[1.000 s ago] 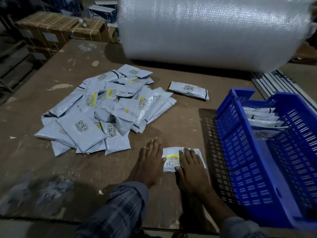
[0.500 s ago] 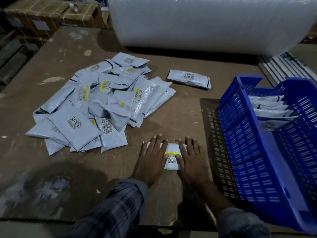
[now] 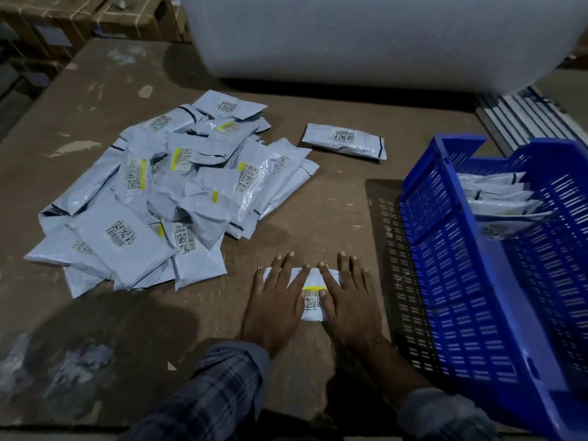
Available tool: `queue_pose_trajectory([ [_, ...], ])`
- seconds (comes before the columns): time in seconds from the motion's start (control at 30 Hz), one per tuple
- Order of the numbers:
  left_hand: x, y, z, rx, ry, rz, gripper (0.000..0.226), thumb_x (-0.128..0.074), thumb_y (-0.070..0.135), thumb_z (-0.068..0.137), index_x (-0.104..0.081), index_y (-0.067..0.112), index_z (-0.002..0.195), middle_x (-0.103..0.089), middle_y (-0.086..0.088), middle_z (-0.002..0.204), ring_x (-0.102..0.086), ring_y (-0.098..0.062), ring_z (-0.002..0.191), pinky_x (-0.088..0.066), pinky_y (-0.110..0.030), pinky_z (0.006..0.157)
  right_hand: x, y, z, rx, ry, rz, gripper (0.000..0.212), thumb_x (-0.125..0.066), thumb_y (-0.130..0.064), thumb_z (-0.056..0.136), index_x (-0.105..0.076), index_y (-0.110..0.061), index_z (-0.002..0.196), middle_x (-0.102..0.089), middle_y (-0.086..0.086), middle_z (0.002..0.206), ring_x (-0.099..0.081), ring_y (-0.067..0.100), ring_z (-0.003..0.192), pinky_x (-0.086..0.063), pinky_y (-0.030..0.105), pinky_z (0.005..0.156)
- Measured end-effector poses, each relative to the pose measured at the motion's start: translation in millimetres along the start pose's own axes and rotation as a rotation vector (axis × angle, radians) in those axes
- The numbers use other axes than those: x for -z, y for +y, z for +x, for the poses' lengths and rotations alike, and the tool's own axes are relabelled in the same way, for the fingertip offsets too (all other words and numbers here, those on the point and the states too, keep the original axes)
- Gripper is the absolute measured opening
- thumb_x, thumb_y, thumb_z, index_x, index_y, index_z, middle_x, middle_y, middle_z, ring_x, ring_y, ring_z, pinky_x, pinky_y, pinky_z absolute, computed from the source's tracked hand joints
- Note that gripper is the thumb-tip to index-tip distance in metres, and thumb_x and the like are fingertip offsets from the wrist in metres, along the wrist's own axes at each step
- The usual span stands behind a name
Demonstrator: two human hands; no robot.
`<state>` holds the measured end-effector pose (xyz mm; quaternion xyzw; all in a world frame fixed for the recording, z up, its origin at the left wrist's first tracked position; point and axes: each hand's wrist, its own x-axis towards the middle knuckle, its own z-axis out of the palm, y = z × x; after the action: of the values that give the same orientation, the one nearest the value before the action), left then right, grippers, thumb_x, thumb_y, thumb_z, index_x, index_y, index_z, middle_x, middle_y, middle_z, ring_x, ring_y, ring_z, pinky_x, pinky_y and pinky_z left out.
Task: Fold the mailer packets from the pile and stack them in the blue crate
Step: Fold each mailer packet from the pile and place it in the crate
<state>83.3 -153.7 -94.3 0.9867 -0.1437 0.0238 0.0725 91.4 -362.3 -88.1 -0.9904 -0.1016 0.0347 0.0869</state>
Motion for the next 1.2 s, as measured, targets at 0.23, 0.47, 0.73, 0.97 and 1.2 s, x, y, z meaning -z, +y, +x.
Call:
queue_pose_trajectory([
  [0.23,0,-3,2,-0.019,-0.034,0.019,0.062,-0.033,0.042,0.107,-0.027,0.029,0.167,-0.016,-0.011,0.176,-0.021,-0.033,0.160,-0.028,-0.061,0.120,1,-2,0,-0.014,-0.033,0.000,0.064,-0.024,-0.050,0.105,-0.017,-0.031,0.166,0.005,0.009,0.174,0.004,0.032,0.161,-0.011,0.055,0.128],
  [0.47,2,-10,3,-0.009,-0.079,-0.043,0.061,-0.028,0.051,0.110,-0.031,0.029,0.166,-0.024,-0.009,0.175,-0.026,-0.030,0.160,-0.034,-0.060,0.120,6,-11,-11,-0.189,0.014,0.073,0.077,-0.018,-0.061,0.104,-0.011,-0.016,0.166,0.000,0.013,0.173,0.002,0.035,0.160,-0.002,0.051,0.129],
  [0.73,6,-8,-3,0.031,-0.037,-0.062,0.060,-0.022,0.049,0.111,-0.021,0.032,0.169,-0.012,-0.015,0.176,-0.016,-0.034,0.162,-0.024,-0.058,0.127,8,-5,-10,-0.032,-0.012,-0.015,0.056,-0.013,-0.054,0.110,-0.006,-0.043,0.164,0.007,0.008,0.174,0.008,0.034,0.160,0.005,0.065,0.123],
  [0.97,8,-38,-20,0.184,-0.001,-0.032,0.063,-0.010,0.050,0.112,-0.033,0.026,0.166,-0.021,-0.015,0.175,-0.023,-0.036,0.160,-0.025,-0.056,0.127,10,5,-21,-0.123,-0.038,-0.029,0.063,-0.013,-0.060,0.106,-0.008,-0.038,0.165,0.008,0.007,0.174,0.011,0.035,0.159,-0.001,0.059,0.128],
  [1.2,15,-7,3,0.032,-0.017,0.029,0.062,-0.022,0.037,0.109,-0.033,0.008,0.163,-0.022,-0.021,0.172,-0.028,-0.039,0.156,-0.030,-0.058,0.122,10,-10,-9,0.035,0.069,0.094,0.056,-0.019,-0.047,0.110,-0.034,-0.031,0.161,-0.011,0.010,0.173,-0.007,0.030,0.160,-0.014,0.052,0.128],
])
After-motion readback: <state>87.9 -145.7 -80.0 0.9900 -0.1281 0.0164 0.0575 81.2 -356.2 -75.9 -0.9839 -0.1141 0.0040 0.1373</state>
